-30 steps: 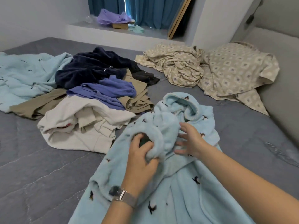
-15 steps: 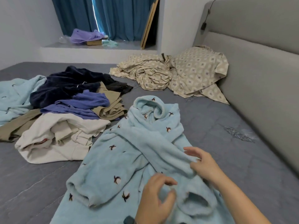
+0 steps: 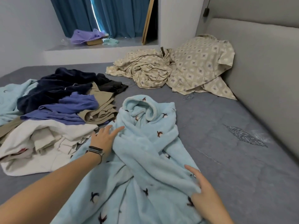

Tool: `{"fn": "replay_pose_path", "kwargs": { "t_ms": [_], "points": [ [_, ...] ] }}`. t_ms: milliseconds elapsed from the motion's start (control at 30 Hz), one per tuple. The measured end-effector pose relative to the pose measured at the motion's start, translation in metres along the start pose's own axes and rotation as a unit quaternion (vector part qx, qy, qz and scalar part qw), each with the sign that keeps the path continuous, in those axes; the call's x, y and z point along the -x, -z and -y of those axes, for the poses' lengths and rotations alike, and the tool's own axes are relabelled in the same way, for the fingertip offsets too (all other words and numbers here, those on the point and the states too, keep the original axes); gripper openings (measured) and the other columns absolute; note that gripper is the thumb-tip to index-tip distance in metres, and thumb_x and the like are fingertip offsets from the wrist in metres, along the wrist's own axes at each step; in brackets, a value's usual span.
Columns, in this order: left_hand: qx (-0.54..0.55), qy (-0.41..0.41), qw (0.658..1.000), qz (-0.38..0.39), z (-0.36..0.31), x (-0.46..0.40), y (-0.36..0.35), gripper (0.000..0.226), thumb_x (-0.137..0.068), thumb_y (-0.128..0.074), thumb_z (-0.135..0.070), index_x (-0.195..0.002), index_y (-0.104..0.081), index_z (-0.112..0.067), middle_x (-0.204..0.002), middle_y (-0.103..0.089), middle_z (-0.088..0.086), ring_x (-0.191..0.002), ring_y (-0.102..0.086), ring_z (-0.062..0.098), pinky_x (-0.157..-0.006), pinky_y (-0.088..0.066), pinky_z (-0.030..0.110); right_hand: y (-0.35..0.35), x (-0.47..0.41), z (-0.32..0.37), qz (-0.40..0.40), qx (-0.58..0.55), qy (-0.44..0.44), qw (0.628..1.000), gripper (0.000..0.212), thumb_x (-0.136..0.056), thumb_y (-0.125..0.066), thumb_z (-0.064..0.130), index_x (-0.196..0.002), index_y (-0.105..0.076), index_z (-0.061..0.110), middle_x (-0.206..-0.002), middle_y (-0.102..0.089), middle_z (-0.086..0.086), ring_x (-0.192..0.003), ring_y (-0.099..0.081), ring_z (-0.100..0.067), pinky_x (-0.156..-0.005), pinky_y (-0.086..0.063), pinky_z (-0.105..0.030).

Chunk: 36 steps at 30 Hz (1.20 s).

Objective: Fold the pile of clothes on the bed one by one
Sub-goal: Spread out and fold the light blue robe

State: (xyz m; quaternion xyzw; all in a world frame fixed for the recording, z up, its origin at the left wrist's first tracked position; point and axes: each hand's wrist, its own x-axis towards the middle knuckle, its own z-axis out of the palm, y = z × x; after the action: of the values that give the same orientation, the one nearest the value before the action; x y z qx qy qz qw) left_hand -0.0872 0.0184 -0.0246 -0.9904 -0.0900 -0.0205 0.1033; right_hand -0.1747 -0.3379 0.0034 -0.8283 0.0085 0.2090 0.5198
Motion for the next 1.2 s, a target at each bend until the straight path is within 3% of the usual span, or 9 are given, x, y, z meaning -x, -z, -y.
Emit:
{"fn": "replay_pose_path", "kwargs": {
  "t_ms": [133, 333, 533, 667, 800, 900, 1000, 1100, 1200],
  "points": [
    [0.097, 0.006, 0.994, 0.040, 0.003, -0.035, 0.004, 0.063, -0.090, -0.050, -0.028, -0.143, -0.018, -0.043, -0.129, -0.052, 0.011, -0.104, -0.060, 0.033, -0.086, -0.050, 0.045, 0.011, -0.010, 0.018, 0.054, -0.124, 0.045, 0.990, 0.068, -0.060, -0.044, -0.015, -0.101, -0.070, 0.032, -0.091, -0.070, 0.007, -0.057, -0.060, 0.003, -0.048, -0.043, -0.011],
    [0.067, 0.063, 0.995, -0.045, 0.034, -0.067, 0.026, 0.042, -0.093, -0.051, -0.026, -0.133, -0.040, -0.026, -0.130, -0.045, 0.016, -0.104, -0.057, 0.044, -0.079, -0.047, 0.045, -0.011, -0.028, 0.007, 0.210, -0.054, -0.055, 0.975, 0.054, -0.090, -0.043, -0.015, -0.109, -0.073, 0.026, -0.107, -0.072, 0.010, -0.104, -0.064, -0.003, -0.091, -0.052, -0.020],
    [-0.095, -0.060, 0.941, 0.318, 0.045, -0.068, 0.019, 0.084, -0.092, -0.053, -0.032, -0.151, 0.005, -0.020, -0.156, -0.014, 0.014, -0.141, -0.024, 0.033, -0.115, -0.022, 0.039, 0.002, -0.014, 0.009, 0.285, 0.224, -0.059, 0.930, 0.063, -0.093, -0.039, 0.007, -0.135, -0.024, 0.051, -0.117, -0.049, 0.011, -0.089, -0.053, -0.002, -0.063, -0.040, -0.003],
    [-0.156, -0.148, 0.961, 0.175, 0.022, -0.050, 0.034, 0.100, -0.075, -0.062, -0.049, -0.148, 0.002, -0.026, -0.157, -0.004, 0.006, -0.143, -0.015, 0.030, -0.113, -0.022, 0.054, 0.007, 0.010, 0.011, 0.153, 0.359, -0.006, 0.920, 0.080, -0.083, -0.059, 0.025, -0.138, -0.012, 0.059, -0.150, -0.008, 0.009, -0.137, -0.016, -0.017, -0.111, -0.026, -0.029],
    [-0.119, -0.251, 0.944, 0.177, -0.002, -0.017, 0.025, 0.074, -0.093, -0.049, -0.040, -0.143, 0.003, -0.056, -0.160, 0.000, -0.001, -0.146, -0.006, 0.029, -0.113, -0.018, 0.059, -0.018, 0.019, 0.020, 0.185, 0.322, 0.045, 0.927, 0.069, -0.066, -0.079, 0.037, -0.111, -0.034, 0.064, -0.147, -0.006, 0.019, -0.141, 0.003, -0.012, -0.117, 0.001, -0.047],
    [0.273, -0.243, 0.921, 0.134, 0.006, -0.007, 0.020, 0.067, -0.099, -0.045, -0.015, -0.128, -0.025, -0.072, -0.149, -0.037, -0.008, -0.138, -0.034, 0.014, -0.115, -0.026, 0.048, -0.034, 0.020, 0.018, 0.165, 0.371, 0.013, 0.914, 0.053, -0.082, -0.064, 0.012, -0.105, -0.043, 0.054, -0.151, -0.004, 0.013, -0.141, 0.006, -0.020, -0.114, 0.012, -0.053],
    [0.479, -0.190, 0.851, 0.102, 0.018, -0.003, 0.029, 0.045, -0.094, -0.043, -0.025, -0.131, -0.045, -0.052, -0.140, -0.046, -0.015, -0.129, -0.043, 0.003, -0.114, -0.031, 0.034, -0.035, 0.024, 0.011, 0.090, 0.391, 0.019, 0.916, 0.054, -0.082, -0.053, 0.005, -0.106, -0.041, 0.052, -0.151, -0.001, 0.007, -0.139, -0.007, -0.024, -0.113, -0.011, -0.051],
    [0.469, -0.208, 0.850, 0.121, 0.021, -0.001, 0.041, 0.043, -0.094, -0.039, -0.028, -0.129, -0.045, -0.051, -0.135, -0.046, -0.025, -0.128, -0.044, 0.002, -0.109, -0.034, 0.024, -0.024, 0.027, 0.008, -0.016, 0.323, 0.048, 0.945, 0.032, -0.089, -0.046, 0.013, -0.094, -0.049, 0.044, -0.135, -0.030, 0.012, -0.118, -0.040, -0.016, -0.093, -0.041, -0.033],
    [0.426, -0.213, 0.874, 0.094, 0.025, -0.001, 0.050, 0.061, -0.095, -0.041, -0.014, -0.121, -0.039, -0.069, -0.136, -0.043, -0.034, -0.127, -0.041, -0.006, -0.107, -0.030, 0.015, 0.004, 0.024, 0.007, -0.098, 0.305, 0.169, 0.932, 0.043, -0.077, -0.042, 0.002, -0.083, -0.064, 0.038, -0.116, -0.047, 0.023, -0.102, -0.048, -0.013, -0.075, -0.041, -0.031]
  ]
}}
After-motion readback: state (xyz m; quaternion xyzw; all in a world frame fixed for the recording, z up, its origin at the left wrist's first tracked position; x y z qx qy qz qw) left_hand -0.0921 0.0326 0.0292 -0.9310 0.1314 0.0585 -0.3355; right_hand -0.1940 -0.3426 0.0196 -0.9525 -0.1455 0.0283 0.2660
